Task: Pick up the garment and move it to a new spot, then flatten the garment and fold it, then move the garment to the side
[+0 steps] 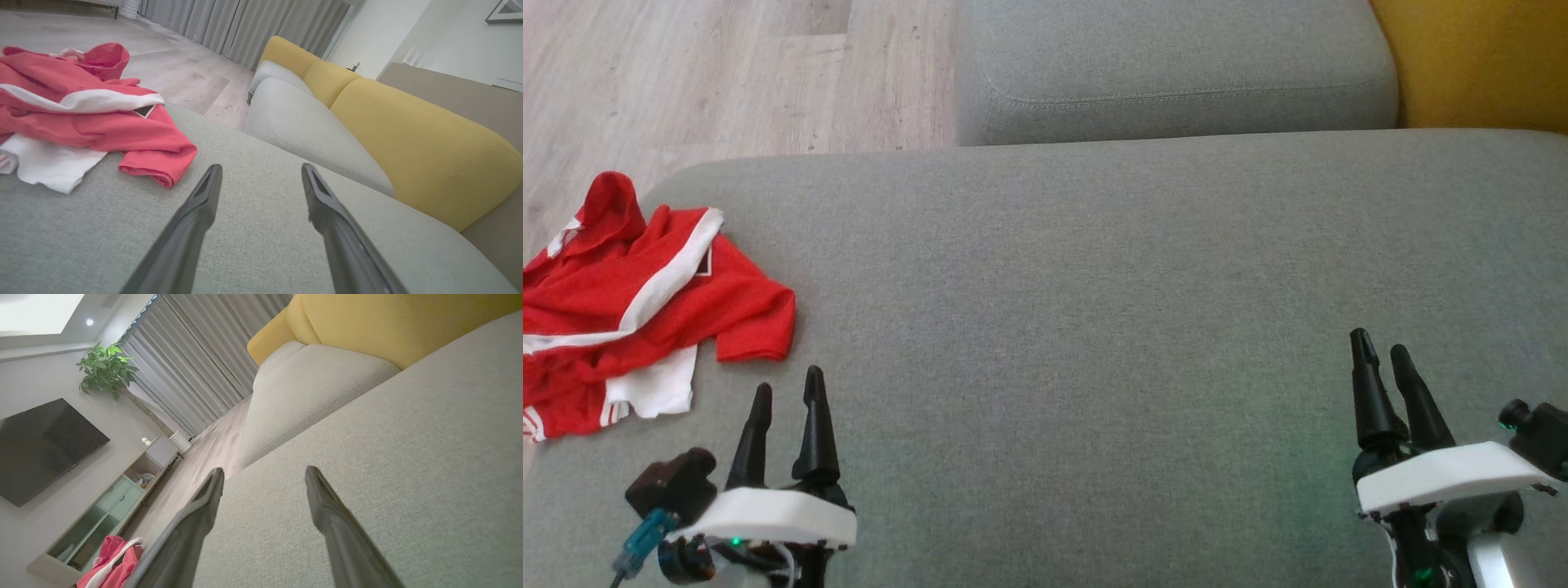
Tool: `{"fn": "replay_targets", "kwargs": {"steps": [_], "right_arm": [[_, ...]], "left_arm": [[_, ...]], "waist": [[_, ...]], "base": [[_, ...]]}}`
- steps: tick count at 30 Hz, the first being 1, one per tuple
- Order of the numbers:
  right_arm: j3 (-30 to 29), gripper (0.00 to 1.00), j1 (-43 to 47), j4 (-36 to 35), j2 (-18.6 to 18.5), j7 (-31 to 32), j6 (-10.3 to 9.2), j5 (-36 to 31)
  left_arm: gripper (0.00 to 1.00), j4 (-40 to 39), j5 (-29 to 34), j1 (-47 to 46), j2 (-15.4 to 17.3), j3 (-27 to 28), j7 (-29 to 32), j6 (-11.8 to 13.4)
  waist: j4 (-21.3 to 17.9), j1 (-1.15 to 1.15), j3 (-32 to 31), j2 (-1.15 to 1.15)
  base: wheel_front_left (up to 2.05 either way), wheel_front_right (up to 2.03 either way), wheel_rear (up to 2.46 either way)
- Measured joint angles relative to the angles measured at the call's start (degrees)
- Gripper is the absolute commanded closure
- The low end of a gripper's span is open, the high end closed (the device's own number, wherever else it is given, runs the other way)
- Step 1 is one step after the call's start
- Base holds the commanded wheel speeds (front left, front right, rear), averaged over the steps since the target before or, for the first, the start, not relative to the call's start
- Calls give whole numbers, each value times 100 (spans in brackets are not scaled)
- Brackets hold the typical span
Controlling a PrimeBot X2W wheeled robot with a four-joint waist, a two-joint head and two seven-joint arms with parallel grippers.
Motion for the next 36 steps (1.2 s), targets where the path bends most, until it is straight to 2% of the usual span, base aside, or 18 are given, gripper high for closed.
{"fn": "replay_targets", "kwargs": {"steps": [21,36], "right_arm": [[68,0,170,-249,0,143,0,-1515],[60,0,242,-477,1,229,0,-2388]], "left_arm": [[0,249,1440,-117,254,-361,-352,197],[0,619,2157,-152,308,-517,-622,246]], "waist": [[51,0,-55,0],[79,0,-70,0]], "base": [[0,0,0],[0,0,0]]}}
